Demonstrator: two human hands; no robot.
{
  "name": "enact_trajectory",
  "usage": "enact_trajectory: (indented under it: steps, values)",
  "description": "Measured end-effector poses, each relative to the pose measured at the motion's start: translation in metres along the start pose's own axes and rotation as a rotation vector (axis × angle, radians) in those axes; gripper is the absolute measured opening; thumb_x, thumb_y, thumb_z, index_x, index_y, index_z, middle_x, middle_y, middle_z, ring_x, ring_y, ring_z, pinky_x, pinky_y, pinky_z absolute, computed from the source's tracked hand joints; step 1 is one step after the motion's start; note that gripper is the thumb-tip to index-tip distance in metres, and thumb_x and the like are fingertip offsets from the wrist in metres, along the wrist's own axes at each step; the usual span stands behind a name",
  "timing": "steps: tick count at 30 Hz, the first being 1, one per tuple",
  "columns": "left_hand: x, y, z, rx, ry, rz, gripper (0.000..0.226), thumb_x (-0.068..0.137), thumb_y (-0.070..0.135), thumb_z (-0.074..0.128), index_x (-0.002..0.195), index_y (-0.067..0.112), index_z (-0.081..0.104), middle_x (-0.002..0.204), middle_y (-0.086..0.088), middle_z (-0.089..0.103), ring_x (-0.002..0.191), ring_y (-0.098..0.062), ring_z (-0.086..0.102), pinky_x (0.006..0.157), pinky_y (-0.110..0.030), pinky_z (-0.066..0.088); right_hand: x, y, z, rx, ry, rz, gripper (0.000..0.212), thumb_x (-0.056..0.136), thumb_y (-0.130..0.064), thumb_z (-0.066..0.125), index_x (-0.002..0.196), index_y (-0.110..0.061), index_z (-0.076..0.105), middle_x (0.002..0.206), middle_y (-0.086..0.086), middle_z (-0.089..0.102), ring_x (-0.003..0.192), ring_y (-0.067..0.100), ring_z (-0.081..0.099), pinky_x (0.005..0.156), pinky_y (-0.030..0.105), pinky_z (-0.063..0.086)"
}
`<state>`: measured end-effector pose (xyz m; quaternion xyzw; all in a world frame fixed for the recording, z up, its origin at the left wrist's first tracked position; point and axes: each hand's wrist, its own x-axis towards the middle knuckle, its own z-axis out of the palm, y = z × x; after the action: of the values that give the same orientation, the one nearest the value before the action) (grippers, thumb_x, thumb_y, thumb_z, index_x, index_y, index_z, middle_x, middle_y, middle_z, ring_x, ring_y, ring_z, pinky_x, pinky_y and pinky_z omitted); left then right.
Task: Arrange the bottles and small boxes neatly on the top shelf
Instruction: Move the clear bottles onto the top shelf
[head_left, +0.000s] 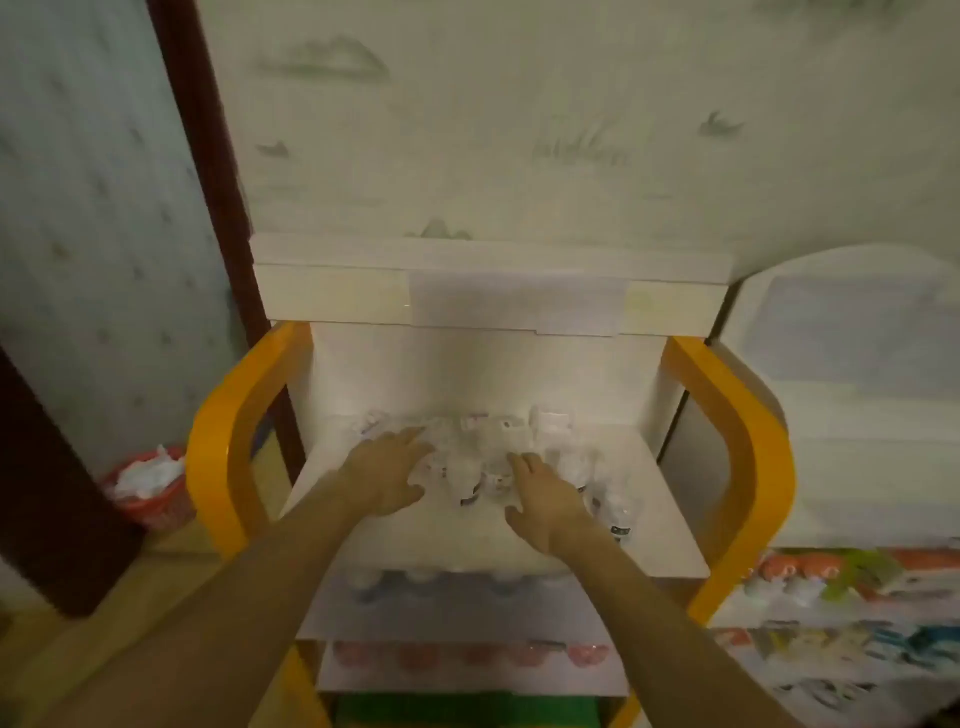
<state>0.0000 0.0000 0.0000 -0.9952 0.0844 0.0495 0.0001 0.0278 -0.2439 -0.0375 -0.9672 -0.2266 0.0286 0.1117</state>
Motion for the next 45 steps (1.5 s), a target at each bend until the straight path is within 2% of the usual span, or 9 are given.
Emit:
enact_trajectory:
  steps: [5,10,14,18,22,29,33,39,45]
  values:
    - [0.076,-0.001,0.002,0.04,-0.054,-0.058,0.088,0.087,0.044,0.065,0.157,0.021,0.017,0.163,-0.004,0.015,0.146,-0.027,0.024,0.115,-0.043,0.027,0.077,0.028,0.027,0.027,0.017,-0.001,0.085,0.09,-0.039,0.061,0.155,-0.016,0.011,0.161,0.011,0.015,0.144,0.032,0.023,0.112,0.044,0.034]
    - [0.124,-0.013,0.03,0.113,-0.108,-0.06,0.093,0.086,0.047,0.066,0.157,0.022,0.013,0.163,-0.004,0.016,0.148,-0.026,0.018,0.118,-0.041,0.018,0.114,0.049,0.046,-0.109,0.061,-0.11,0.077,0.092,-0.05,0.053,0.153,-0.017,0.02,0.156,0.012,0.026,0.148,0.036,0.013,0.119,0.05,0.016]
    - [0.139,-0.017,0.048,0.103,-0.118,-0.069,0.083,0.086,0.046,0.064,0.155,0.025,0.023,0.157,-0.002,0.03,0.144,-0.026,0.027,0.117,-0.042,0.019,0.126,0.048,0.047,-0.07,0.076,-0.103,0.066,0.091,-0.051,0.053,0.145,-0.019,0.033,0.143,0.008,0.049,0.136,0.032,0.037,0.116,0.048,0.019]
    - [0.142,-0.019,0.043,0.044,-0.098,-0.083,0.074,0.087,0.05,0.063,0.151,0.026,0.033,0.141,-0.008,0.045,0.131,-0.029,0.043,0.109,-0.038,0.03,0.124,0.052,0.044,0.071,0.066,-0.055,0.068,0.089,-0.056,0.055,0.146,-0.023,0.036,0.143,0.005,0.05,0.134,0.027,0.042,0.117,0.045,0.02]
    - [0.132,-0.023,0.024,-0.087,-0.146,-0.14,0.078,0.085,0.051,0.068,0.149,0.02,0.036,0.134,-0.009,0.041,0.117,-0.03,0.053,0.099,-0.036,0.044,0.111,0.051,0.026,0.154,0.15,-0.037,0.072,0.083,-0.057,0.063,0.143,-0.023,0.04,0.14,0.003,0.054,0.127,0.026,0.05,0.113,0.044,0.031]
    - [0.111,-0.018,-0.03,-0.286,0.089,-0.138,0.079,0.083,0.051,0.071,0.148,0.019,0.04,0.148,-0.005,0.037,0.12,-0.029,0.054,0.097,-0.035,0.042,0.068,0.053,-0.043,0.281,0.279,0.05,0.077,0.084,-0.051,0.069,0.146,-0.022,0.035,0.14,0.003,0.053,0.119,0.024,0.056,0.098,0.035,0.047]
    - [0.103,0.004,-0.064,-0.378,0.241,-0.081,0.078,0.074,0.061,0.074,0.139,0.026,0.048,0.137,0.0,0.057,0.119,-0.025,0.057,0.1,-0.039,0.044,0.033,0.064,-0.081,0.38,0.421,0.136,0.08,0.081,-0.059,0.069,0.145,-0.026,0.035,0.142,-0.003,0.052,0.123,0.018,0.054,0.099,0.034,0.047]
    - [0.108,0.086,-0.116,-0.534,0.357,0.064,0.078,0.059,0.072,0.062,0.125,0.031,0.057,0.119,0.007,0.065,0.108,-0.018,0.061,0.095,-0.033,0.046,-0.02,0.102,-0.148,0.465,0.669,0.269,0.079,0.076,-0.06,0.075,0.139,-0.026,0.043,0.131,-0.007,0.058,0.115,0.013,0.058,0.094,0.033,0.051]
    - [0.128,0.189,-0.148,-0.6,0.462,0.224,0.06,0.073,0.062,0.072,0.123,0.03,0.06,0.116,0.01,0.066,0.098,-0.012,0.061,0.086,-0.029,0.045,-0.072,0.167,-0.188,0.529,0.922,0.384,0.074,0.077,-0.056,0.074,0.136,-0.024,0.045,0.127,-0.003,0.061,0.108,0.014,0.061,0.091,0.034,0.055]
